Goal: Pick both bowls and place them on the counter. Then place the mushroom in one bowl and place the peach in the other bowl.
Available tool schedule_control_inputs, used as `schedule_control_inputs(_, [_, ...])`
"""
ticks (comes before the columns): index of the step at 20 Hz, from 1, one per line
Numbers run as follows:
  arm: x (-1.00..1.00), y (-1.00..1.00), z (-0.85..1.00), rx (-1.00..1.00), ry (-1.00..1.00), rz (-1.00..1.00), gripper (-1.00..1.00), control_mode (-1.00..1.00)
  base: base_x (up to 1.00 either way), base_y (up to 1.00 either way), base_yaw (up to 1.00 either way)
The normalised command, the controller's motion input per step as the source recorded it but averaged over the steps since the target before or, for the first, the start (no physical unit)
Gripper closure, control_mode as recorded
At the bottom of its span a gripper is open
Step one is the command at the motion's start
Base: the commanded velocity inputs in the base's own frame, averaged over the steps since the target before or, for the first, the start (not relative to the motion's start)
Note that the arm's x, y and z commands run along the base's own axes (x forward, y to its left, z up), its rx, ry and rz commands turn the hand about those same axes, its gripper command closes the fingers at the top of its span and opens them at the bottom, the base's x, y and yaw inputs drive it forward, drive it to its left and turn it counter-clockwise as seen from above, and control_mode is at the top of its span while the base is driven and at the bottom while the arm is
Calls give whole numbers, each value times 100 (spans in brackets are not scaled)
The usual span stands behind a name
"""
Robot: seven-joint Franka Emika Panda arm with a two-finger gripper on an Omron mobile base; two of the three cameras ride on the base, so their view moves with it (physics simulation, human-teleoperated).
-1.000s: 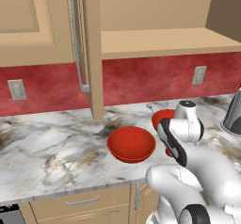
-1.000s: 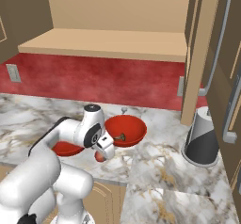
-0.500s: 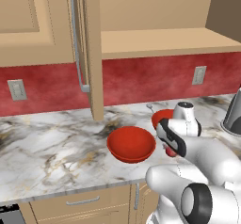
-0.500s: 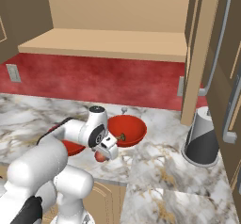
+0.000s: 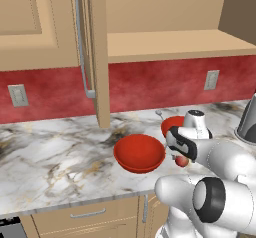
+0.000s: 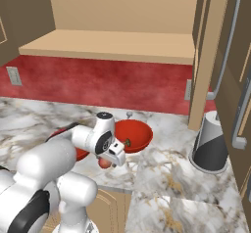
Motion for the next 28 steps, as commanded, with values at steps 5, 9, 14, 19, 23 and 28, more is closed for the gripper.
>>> schedule_control_inputs(5, [2, 9, -24, 0, 0, 7, 100, -100, 0, 0, 0])
schedule_control_inputs(9, [-4, 13, -14, 0, 0, 3, 100, -100, 0, 0, 0])
schedule_control_inputs(14, [-32, 13, 16, 1, -1, 0, 100, -100, 0, 0, 0])
schedule_control_inputs(19, [-40, 4, 71, 0, -10, -2, 100, -100, 0, 0, 0])
schedule_control_inputs(23, [-12, 18, 80, 0, -6, -1, 100, -100, 0, 0, 0])
schedule_control_inputs(28, [16, 63, 46, 0, 0, 0, 100, -100, 0, 0, 0])
